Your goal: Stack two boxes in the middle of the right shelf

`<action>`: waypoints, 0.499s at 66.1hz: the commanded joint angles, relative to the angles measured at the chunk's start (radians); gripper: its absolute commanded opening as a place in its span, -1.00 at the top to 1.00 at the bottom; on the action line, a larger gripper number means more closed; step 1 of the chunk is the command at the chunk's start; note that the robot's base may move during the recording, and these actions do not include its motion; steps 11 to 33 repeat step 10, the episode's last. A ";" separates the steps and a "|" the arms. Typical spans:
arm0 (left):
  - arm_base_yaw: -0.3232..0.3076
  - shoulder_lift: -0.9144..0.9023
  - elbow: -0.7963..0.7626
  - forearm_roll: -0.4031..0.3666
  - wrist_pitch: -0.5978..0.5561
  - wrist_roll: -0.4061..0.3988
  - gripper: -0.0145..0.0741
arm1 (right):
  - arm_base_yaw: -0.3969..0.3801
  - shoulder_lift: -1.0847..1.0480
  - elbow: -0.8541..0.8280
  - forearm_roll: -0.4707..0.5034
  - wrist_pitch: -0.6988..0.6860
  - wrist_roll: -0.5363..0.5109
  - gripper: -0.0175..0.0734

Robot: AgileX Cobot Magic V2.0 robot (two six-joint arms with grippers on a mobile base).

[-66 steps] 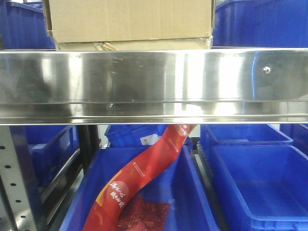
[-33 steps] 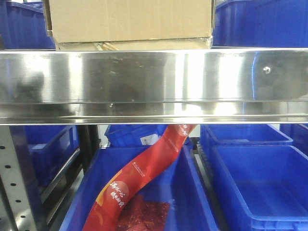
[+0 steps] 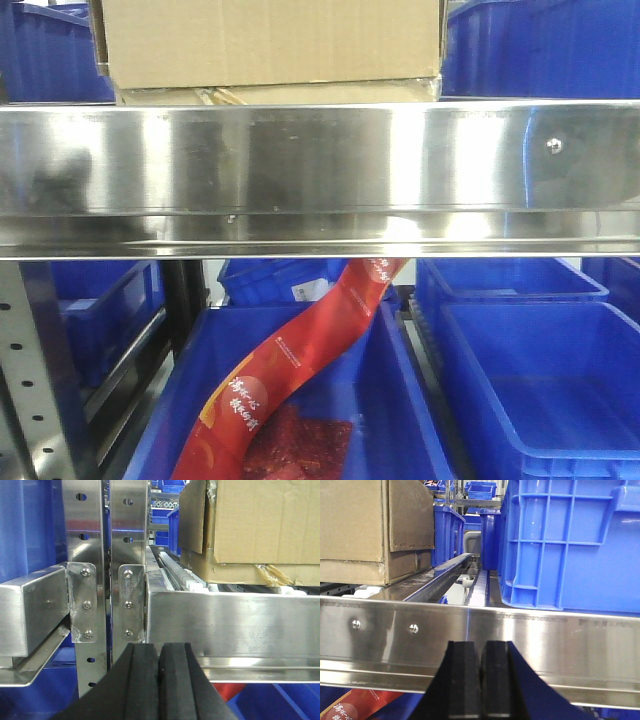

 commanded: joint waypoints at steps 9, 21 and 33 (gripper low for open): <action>0.003 -0.005 -0.001 -0.008 -0.021 -0.012 0.88 | 0.000 -0.003 0.003 0.004 -0.021 -0.001 0.97; 0.003 -0.005 -0.001 -0.008 -0.021 -0.012 0.88 | 0.000 -0.003 0.003 0.004 -0.021 -0.001 0.97; 0.003 -0.005 -0.001 -0.008 -0.021 -0.012 0.88 | 0.000 -0.003 0.003 0.004 -0.021 -0.001 0.97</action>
